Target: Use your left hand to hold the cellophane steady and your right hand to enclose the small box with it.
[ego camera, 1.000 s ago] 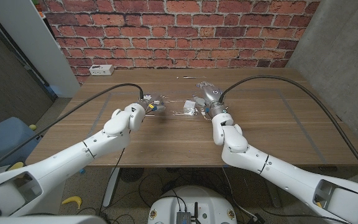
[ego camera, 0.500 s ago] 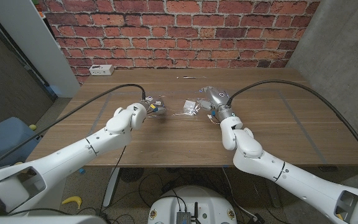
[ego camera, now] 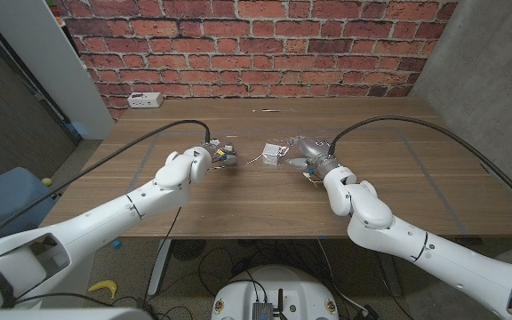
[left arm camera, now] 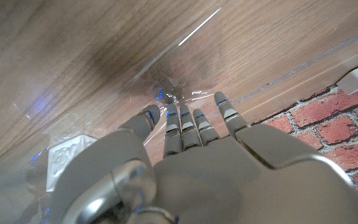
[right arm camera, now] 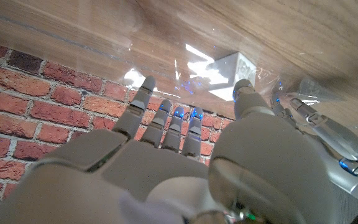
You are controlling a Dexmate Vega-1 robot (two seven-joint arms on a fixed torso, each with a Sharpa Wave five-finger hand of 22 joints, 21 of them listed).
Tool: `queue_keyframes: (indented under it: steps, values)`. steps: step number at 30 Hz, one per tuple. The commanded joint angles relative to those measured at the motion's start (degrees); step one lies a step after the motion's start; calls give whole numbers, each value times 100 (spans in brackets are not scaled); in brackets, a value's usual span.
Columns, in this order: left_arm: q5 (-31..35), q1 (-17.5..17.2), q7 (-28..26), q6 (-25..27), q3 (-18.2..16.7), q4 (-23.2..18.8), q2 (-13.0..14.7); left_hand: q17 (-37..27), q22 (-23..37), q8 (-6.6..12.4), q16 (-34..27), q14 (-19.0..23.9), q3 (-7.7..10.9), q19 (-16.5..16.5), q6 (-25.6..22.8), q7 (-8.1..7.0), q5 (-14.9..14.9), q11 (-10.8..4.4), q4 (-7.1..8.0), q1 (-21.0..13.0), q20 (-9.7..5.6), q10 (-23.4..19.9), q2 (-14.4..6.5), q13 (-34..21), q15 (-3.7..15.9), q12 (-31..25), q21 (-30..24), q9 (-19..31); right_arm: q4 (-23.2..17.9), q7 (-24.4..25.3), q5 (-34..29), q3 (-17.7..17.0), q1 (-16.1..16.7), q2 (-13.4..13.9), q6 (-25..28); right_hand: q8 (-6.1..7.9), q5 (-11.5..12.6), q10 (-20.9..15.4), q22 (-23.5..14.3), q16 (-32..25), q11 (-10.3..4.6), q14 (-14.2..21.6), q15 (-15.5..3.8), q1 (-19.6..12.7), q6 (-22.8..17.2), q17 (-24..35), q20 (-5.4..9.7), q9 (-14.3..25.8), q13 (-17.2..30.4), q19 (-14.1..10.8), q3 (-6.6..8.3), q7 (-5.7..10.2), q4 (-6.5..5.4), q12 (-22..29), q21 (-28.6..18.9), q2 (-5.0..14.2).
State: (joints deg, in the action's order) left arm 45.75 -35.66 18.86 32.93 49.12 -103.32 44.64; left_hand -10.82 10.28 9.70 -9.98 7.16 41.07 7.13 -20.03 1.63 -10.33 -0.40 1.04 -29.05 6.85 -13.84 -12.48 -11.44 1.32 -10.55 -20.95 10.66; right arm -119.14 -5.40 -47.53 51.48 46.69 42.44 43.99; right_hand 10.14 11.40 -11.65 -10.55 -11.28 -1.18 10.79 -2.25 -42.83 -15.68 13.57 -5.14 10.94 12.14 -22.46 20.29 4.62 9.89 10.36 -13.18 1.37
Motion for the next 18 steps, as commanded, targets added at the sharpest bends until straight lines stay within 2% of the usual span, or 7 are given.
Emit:
queue_keyframes:
  steps: [1,7,11,18]
  values:
    - [3,70,63,-79,32,68,-6,-6,30,27,-58,-43,10,-36,39,-20,17,-16,51,-5,-3,12,46,2,10,-24,37,14,271,-1241,-1361,571,-293,-129,497,2,116,322,8,61,-41,-311,-36,-166,266,-30,-23,9,4,130,95,71,21,-12,84,-168]
    - [-35,67,42,-120,0,81,11,2,31,37,-66,-49,-16,-42,54,-36,32,-35,74,17,-8,23,74,3,18,-34,47,13,762,-1302,-1960,660,-297,-393,493,23,181,410,15,73,-75,-434,-67,-308,322,-56,13,9,-5,151,154,89,38,-2,103,-175]
    - [-45,73,32,-143,-8,92,22,6,31,45,-71,-49,-40,-47,55,-35,42,-31,90,37,-17,28,91,4,28,-42,54,13,1026,-1376,-2006,595,-316,-537,362,43,230,446,20,68,-96,-483,-119,-440,329,-81,40,8,-13,137,206,101,49,13,106,-168]
    - [-132,86,31,-189,-44,135,19,16,32,54,-76,-50,-69,-36,62,-35,51,-38,106,60,-4,23,101,6,35,-56,57,12,1393,-1332,-2055,513,-387,-699,159,104,295,306,23,-30,-108,-305,-127,-604,221,-105,104,8,-26,32,301,116,14,94,80,-89]
